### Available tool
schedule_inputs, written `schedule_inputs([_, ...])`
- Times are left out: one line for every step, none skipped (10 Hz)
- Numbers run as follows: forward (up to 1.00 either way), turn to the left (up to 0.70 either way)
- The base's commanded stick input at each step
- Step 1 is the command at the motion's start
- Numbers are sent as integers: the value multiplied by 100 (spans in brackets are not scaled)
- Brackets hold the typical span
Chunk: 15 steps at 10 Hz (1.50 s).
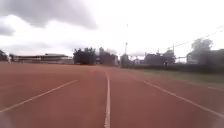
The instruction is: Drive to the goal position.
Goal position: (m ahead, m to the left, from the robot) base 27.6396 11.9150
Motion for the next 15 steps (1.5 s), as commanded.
schedule_inputs([70, 0])
schedule_inputs([70, 0])
schedule_inputs([70, 0])
schedule_inputs([70, 0])
schedule_inputs([70, 0])
schedule_inputs([70, 0])
schedule_inputs([70, 0])
schedule_inputs([70, 0])
schedule_inputs([70, 0])
schedule_inputs([70, 0])
schedule_inputs([70, 0])
schedule_inputs([70, 0])
schedule_inputs([70, 0])
schedule_inputs([70, 0])
schedule_inputs([70, 0])
